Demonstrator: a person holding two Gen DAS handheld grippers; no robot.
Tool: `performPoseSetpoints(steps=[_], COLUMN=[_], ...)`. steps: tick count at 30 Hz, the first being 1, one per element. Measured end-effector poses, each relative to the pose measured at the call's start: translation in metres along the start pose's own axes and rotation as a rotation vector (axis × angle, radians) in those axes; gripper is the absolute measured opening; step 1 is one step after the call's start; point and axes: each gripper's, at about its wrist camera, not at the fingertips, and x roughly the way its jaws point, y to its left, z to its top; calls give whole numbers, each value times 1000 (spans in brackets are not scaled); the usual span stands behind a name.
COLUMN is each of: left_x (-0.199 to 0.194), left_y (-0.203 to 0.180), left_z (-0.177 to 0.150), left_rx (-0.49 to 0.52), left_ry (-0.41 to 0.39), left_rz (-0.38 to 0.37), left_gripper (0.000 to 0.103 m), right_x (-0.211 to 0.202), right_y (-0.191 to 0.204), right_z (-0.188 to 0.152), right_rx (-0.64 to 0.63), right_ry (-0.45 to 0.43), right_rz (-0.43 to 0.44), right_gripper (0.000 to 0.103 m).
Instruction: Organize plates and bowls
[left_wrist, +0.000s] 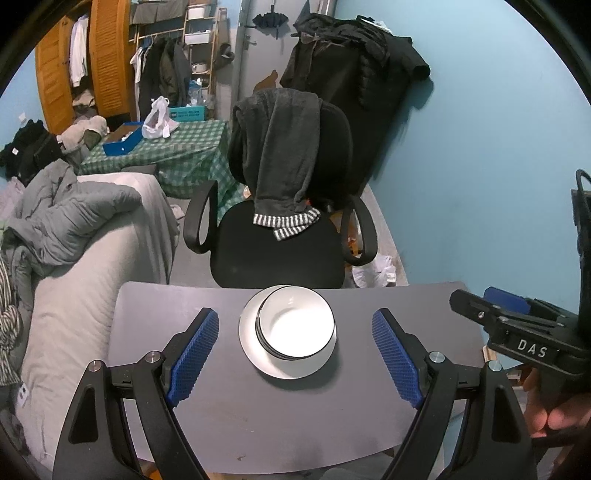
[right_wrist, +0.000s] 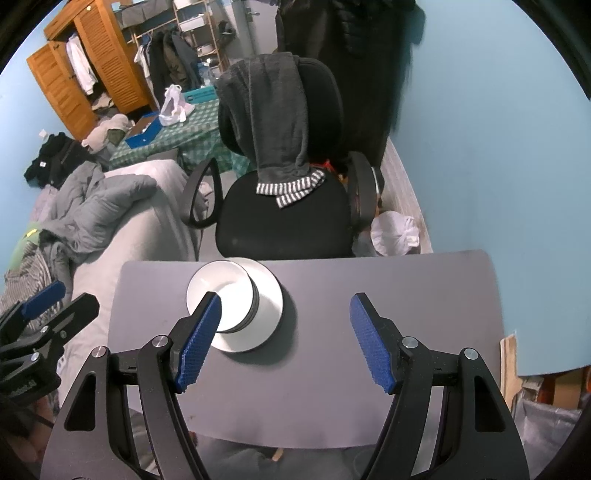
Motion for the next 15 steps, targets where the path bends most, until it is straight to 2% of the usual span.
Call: performPoseSetpoints(steps=[15], left_x=[-4], left_y=[-2], left_z=[2], left_rx=[19], left_ry=[1], left_rz=[27], left_gripper=[86], right_x=[-3], right_y=[5], right_z=[-2], right_rx=[-7], right_ry=[3], right_rz=[2], right_gripper=[71])
